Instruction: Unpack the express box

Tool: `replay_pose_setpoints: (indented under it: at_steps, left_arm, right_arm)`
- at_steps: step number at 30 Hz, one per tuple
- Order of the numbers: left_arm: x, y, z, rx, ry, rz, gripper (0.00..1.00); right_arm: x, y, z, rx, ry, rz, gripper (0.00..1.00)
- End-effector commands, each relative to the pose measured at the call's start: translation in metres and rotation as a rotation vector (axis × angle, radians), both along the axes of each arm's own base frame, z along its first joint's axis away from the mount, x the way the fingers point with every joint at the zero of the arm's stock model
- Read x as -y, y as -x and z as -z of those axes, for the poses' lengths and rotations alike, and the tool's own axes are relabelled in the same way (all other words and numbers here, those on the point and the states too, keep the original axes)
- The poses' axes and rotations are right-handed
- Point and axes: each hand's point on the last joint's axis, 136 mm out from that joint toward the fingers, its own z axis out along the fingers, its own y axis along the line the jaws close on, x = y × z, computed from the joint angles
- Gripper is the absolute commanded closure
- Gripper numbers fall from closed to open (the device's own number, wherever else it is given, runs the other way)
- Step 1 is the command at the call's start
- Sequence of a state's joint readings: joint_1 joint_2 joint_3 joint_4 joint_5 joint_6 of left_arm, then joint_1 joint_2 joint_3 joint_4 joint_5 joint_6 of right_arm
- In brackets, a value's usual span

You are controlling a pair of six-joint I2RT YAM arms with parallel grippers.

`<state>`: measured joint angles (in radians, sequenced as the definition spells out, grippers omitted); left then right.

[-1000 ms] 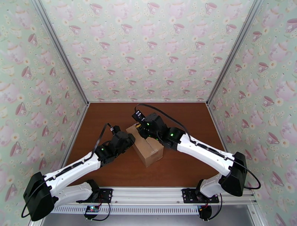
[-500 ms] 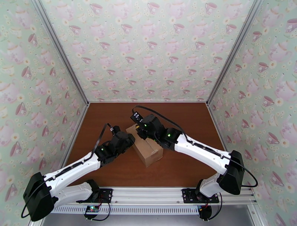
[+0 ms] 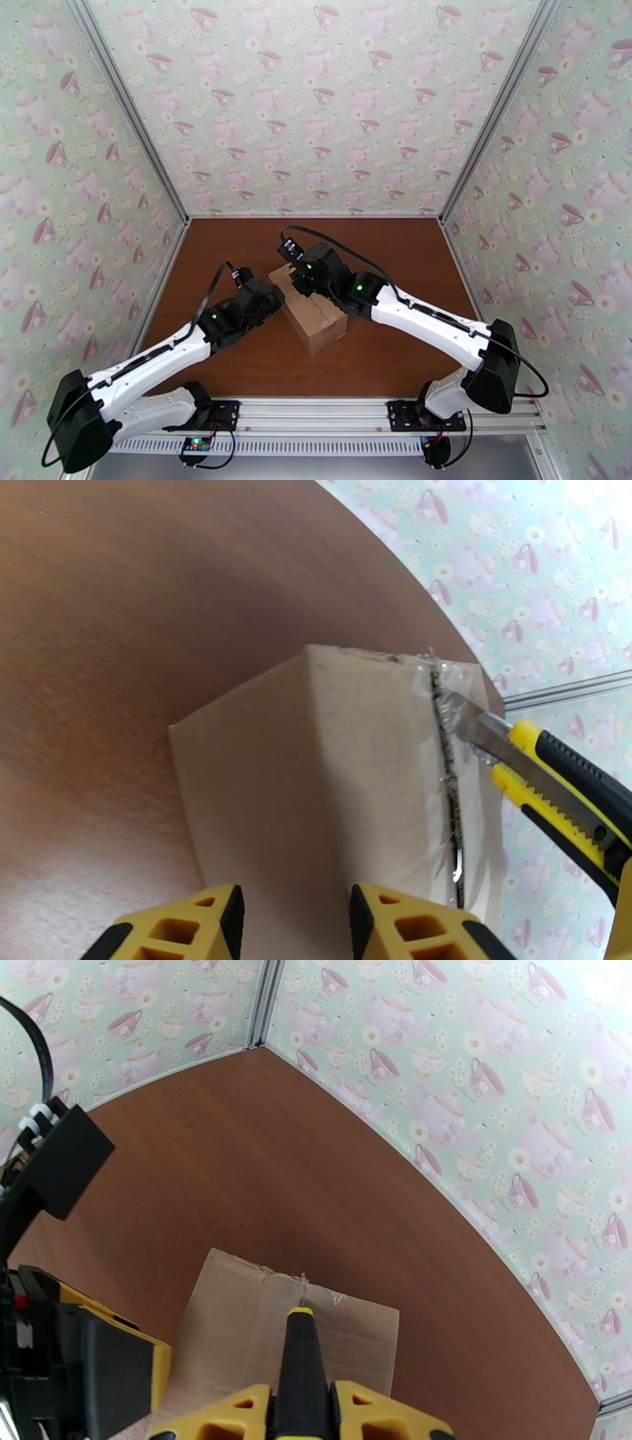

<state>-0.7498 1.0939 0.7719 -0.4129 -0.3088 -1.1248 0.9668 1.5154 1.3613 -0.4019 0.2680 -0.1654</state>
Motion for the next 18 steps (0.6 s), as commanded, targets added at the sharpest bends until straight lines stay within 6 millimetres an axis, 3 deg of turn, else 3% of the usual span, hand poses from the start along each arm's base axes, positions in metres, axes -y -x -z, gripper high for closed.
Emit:
replay_pose_setpoints:
  at_steps: [1,9,13,17,18]
  left_arm:
    - [-0.013,0.003,-0.015,0.022,-0.052,-0.012,0.57]
    - [-0.026,-0.009,-0.040,0.065,-0.137,-0.006,0.54]
    - [-0.022,-0.026,-0.049,0.085,-0.161,0.017,0.52]
    - [-0.015,-0.044,-0.042,0.066,-0.173,0.054,0.52]
    - [-0.012,-0.051,-0.051,0.082,-0.166,0.061,0.52]
  right_arm:
    - [0.005,-0.003,0.018,-0.021,0.050,0.024,1.00]
    - [0.006,0.001,0.023,-0.047,0.037,0.023,1.00]
    - [0.004,0.003,0.025,-0.062,0.026,0.020,1.00]
    - [0.004,0.003,0.025,-0.069,0.011,0.021,1.00]
    - [0.004,0.003,0.026,-0.071,0.012,0.022,1.00]
